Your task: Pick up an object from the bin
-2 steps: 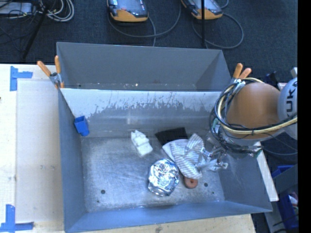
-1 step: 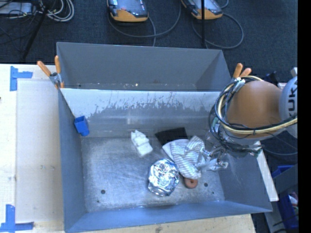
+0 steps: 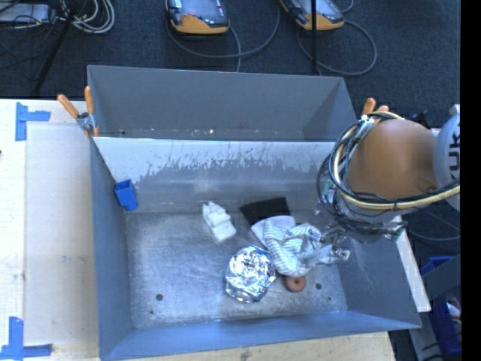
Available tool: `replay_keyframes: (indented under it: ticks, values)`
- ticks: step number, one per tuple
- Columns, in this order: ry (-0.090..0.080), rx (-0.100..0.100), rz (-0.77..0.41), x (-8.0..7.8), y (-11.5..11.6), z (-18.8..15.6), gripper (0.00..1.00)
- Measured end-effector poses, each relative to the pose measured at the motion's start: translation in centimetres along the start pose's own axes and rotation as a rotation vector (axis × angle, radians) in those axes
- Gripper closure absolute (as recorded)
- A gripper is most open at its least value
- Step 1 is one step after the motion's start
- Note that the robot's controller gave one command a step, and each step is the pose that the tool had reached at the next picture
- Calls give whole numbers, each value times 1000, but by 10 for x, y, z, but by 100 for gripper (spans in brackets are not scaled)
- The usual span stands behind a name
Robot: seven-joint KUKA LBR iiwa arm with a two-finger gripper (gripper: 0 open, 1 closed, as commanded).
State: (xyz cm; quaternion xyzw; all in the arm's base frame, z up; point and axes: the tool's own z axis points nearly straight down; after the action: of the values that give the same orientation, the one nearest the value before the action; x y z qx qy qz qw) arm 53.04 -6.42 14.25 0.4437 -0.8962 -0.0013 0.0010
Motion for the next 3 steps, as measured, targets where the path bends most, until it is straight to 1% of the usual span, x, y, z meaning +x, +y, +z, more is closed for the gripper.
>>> replay_keyframes:
  ticks: [1, 2, 3]
  values:
    - [-5, 9, -27, -11, 17, -9, 100]
    - [1, -1, -34, -18, 34, 8, 100]
    - [1, -2, -31, -20, 40, -19, 100]
